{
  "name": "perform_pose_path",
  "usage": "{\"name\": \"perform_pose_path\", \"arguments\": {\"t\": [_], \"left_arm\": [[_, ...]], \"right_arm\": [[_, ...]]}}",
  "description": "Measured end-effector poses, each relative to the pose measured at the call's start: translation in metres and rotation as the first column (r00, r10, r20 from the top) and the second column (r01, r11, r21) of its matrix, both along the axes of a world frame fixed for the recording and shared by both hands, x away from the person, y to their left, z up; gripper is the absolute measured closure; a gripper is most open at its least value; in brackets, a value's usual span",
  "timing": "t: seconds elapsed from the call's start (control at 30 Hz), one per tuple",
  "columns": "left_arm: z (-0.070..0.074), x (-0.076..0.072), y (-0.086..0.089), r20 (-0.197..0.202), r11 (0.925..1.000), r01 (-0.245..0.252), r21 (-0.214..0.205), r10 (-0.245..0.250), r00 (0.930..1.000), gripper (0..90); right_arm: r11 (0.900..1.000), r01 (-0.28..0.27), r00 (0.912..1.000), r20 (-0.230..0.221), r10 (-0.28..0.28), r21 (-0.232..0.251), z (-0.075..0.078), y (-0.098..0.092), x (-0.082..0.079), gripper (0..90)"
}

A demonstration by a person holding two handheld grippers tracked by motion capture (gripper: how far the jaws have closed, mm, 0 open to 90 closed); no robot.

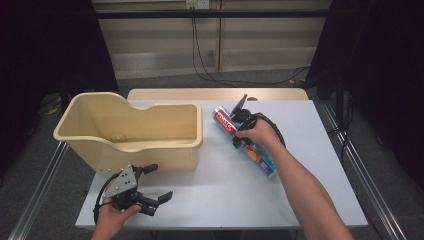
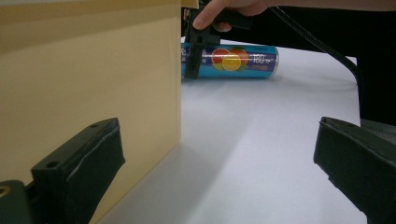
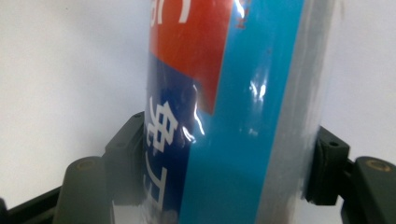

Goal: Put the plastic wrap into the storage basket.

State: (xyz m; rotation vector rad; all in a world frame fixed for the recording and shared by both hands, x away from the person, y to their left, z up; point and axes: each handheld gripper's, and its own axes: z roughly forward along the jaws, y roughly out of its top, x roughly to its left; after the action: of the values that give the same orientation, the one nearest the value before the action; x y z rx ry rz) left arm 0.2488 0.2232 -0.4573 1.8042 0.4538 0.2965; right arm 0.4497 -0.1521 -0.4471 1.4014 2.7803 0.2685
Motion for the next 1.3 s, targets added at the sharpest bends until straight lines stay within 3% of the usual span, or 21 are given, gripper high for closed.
{"name": "perform_pose_path", "arguments": {"t": [0.53,0.73,0.97,1.13,1.2,1.3], "left_arm": [[0.000,-0.001,-0.003,0.001,1.0000,-0.001,-0.002,0.001,1.0000,1.5],[0.000,-0.001,-0.003,0.002,1.0000,0.008,0.006,-0.008,1.0000,1.5],[-0.001,-0.001,-0.001,-0.003,1.0000,0.006,0.005,-0.006,1.0000,1.5],[-0.001,-0.001,0.000,-0.002,1.0000,0.006,0.006,-0.006,1.0000,1.5],[-0.002,-0.001,-0.001,-0.002,0.9999,0.007,0.008,-0.007,1.0000,1.5],[-0.001,-0.001,-0.002,-0.003,0.9999,0.009,0.014,-0.009,1.0000,1.5]], "right_arm": [[0.9994,-0.015,0.9977,0.066,0.013,0.030,0.042,-0.011,-0.002,31.4],[0.9989,-0.044,0.9967,0.069,0.043,0.015,0.029,-0.003,-0.001,31.3],[0.9968,-0.079,0.9967,0.017,0.079,-0.016,0.000,0.013,0.002,31.5],[0.9956,-0.092,0.9957,0.010,0.092,-0.018,-0.005,0.016,0.003,31.5],[0.9968,-0.076,0.9970,-0.017,0.076,-0.022,-0.007,0.016,0.001,31.4],[0.9959,-0.090,0.9960,0.004,0.090,-0.011,-0.007,0.013,0.001,31.2]]}}
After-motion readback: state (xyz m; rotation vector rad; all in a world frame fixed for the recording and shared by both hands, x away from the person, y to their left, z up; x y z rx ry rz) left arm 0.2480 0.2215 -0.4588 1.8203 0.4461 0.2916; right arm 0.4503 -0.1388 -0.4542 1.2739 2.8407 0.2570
